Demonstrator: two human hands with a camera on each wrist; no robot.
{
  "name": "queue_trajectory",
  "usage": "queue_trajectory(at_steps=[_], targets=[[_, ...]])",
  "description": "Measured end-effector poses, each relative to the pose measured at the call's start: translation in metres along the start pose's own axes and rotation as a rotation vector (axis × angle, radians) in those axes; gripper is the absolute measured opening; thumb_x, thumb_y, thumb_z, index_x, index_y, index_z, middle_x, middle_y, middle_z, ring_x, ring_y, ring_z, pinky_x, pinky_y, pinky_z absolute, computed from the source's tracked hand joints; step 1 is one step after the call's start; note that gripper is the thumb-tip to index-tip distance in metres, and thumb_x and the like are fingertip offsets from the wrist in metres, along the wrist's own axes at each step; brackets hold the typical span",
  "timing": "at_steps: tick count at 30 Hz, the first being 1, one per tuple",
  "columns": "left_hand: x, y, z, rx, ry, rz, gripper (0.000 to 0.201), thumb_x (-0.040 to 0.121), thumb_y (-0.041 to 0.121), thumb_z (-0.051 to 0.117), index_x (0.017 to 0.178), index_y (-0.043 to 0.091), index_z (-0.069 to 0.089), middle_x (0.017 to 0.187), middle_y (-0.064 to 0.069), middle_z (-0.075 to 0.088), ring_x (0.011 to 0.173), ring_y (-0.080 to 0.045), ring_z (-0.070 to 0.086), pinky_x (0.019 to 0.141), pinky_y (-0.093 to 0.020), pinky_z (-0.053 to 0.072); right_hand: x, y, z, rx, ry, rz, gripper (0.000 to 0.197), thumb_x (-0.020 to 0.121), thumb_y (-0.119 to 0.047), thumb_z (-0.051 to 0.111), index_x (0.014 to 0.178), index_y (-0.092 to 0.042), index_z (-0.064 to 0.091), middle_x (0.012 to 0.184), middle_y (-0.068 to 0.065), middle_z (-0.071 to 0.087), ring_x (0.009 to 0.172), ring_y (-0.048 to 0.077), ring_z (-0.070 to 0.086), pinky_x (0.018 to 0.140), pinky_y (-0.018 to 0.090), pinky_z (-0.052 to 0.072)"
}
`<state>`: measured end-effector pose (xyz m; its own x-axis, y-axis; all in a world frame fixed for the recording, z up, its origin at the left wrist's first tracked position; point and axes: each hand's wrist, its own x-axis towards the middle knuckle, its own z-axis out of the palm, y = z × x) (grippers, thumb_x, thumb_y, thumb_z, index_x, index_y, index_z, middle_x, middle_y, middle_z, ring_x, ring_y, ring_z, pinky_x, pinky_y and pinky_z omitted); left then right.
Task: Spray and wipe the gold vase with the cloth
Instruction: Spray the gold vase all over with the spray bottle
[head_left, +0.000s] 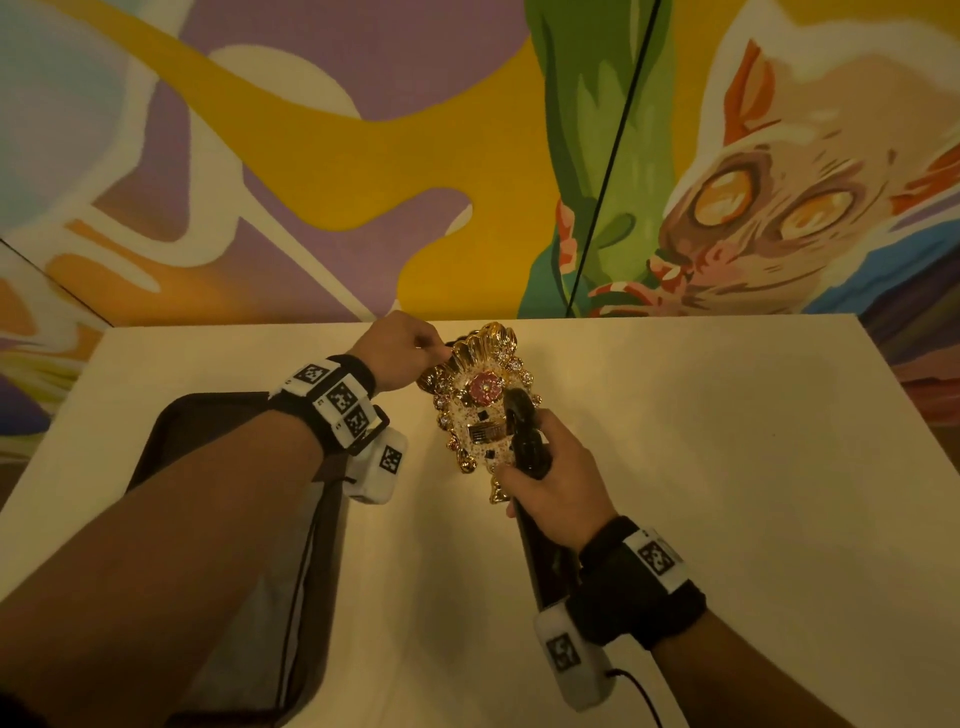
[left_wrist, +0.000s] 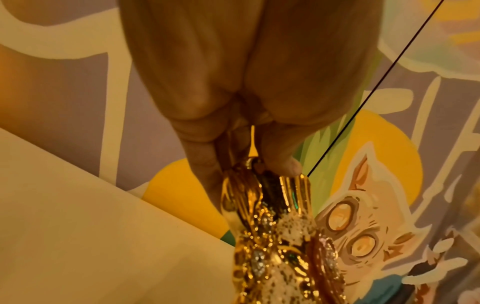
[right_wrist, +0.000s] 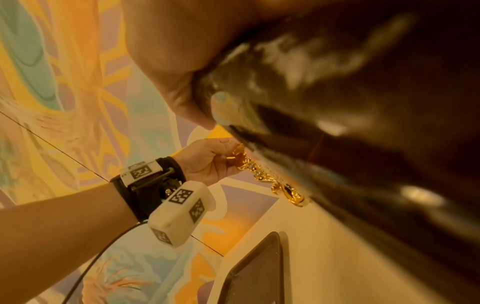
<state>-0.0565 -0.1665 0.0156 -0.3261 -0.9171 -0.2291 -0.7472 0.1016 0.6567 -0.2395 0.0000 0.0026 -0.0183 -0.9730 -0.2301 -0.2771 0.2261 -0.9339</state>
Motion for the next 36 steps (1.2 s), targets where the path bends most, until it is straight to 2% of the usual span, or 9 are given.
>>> queue_trajectory(at_steps=[2,7,12,18,21,25,30,32,36], targets=[[0.001,-0.001,0.0,-0.008,0.002,0.015,0.018,0.091,0.019,0.064,0.086,0.005,0.074,0.078,-0.004,0.066,0.076,-0.018,0.058,0.075,-0.033,0.045,0.0,0.0,0.0,-0.004,0.017,-0.016,0.047,0.08,-0.013,0.067,0.122,-0.024,0.049,0.078,-0.001,0.067,0.054,0.016,0.067,0.053,0.024,0.057],[0.005,-0.001,0.002,-0.047,0.013,0.016,0.017,0.09,0.017,0.065,0.086,0.003,0.073,0.082,-0.006,0.067,0.073,-0.015,0.056,0.077,-0.035,0.046,0.003,0.0,-0.001,-0.022,0.016,-0.005,0.033,0.079,-0.014,0.067,0.109,-0.019,0.054,0.075,-0.002,0.067,0.055,0.021,0.068,0.058,0.033,0.06],[0.01,-0.005,-0.001,-0.082,0.011,-0.001,0.015,0.089,0.018,0.066,0.085,0.005,0.073,0.081,-0.005,0.068,0.078,-0.02,0.058,0.082,-0.043,0.05,-0.002,0.003,0.0,-0.011,0.006,-0.025,0.054,0.078,-0.014,0.067,0.127,-0.028,0.047,0.089,0.004,0.068,0.056,0.02,0.068,0.057,0.028,0.059],[0.013,-0.006,-0.007,-0.049,0.021,0.019,0.016,0.09,0.018,0.065,0.086,0.005,0.073,0.069,0.011,0.061,0.076,-0.018,0.057,0.081,-0.039,0.049,-0.016,0.013,-0.005,-0.014,0.025,0.003,0.029,0.079,-0.014,0.068,0.104,-0.02,0.053,0.078,0.003,0.067,0.057,0.023,0.068,0.054,0.026,0.057],[0.014,-0.007,-0.011,-0.028,0.025,0.032,0.015,0.09,0.017,0.065,0.085,0.005,0.073,0.068,0.01,0.06,0.075,-0.018,0.055,0.08,-0.04,0.049,-0.027,0.024,-0.007,-0.035,0.015,0.06,0.037,0.081,-0.015,0.066,0.11,-0.03,0.05,0.076,0.008,0.066,0.058,0.024,0.069,0.058,0.027,0.059],[0.013,-0.002,-0.015,0.028,0.021,0.053,0.015,0.091,0.018,0.064,0.087,0.006,0.072,0.071,0.005,0.061,0.077,-0.02,0.057,0.078,-0.039,0.048,-0.035,0.036,-0.007,-0.06,0.009,0.054,0.048,0.081,-0.015,0.066,0.116,-0.039,0.045,0.075,0.011,0.065,0.058,0.022,0.068,0.057,0.021,0.057],[0.007,0.01,-0.016,0.174,0.004,0.173,0.012,0.093,0.019,0.062,0.084,0.015,0.068,0.099,-0.006,0.07,0.093,-0.027,0.063,0.079,-0.034,0.046,-0.036,0.044,-0.012,-0.059,0.016,0.09,0.032,0.08,-0.015,0.067,0.107,-0.018,0.05,0.077,0.01,0.065,0.059,0.025,0.069,0.061,0.031,0.06],[0.003,0.013,-0.012,0.206,-0.006,0.227,0.012,0.092,0.018,0.063,0.081,0.019,0.066,0.104,-0.01,0.072,0.09,-0.03,0.064,0.079,-0.039,0.051,-0.038,0.044,-0.015,-0.039,0.016,0.083,0.036,0.081,-0.014,0.067,0.112,-0.021,0.05,0.078,0.01,0.064,0.059,0.024,0.069,0.061,0.029,0.06],[-0.009,0.01,0.01,0.17,-0.049,0.374,0.017,0.088,0.006,0.059,0.077,0.018,0.062,0.096,-0.01,0.071,0.082,-0.027,0.063,0.077,-0.048,0.053,-0.04,0.047,-0.021,-0.011,0.035,0.051,0.047,0.081,-0.01,0.067,0.121,-0.028,0.049,0.078,0.012,0.065,0.058,0.023,0.069,0.059,0.023,0.057]])
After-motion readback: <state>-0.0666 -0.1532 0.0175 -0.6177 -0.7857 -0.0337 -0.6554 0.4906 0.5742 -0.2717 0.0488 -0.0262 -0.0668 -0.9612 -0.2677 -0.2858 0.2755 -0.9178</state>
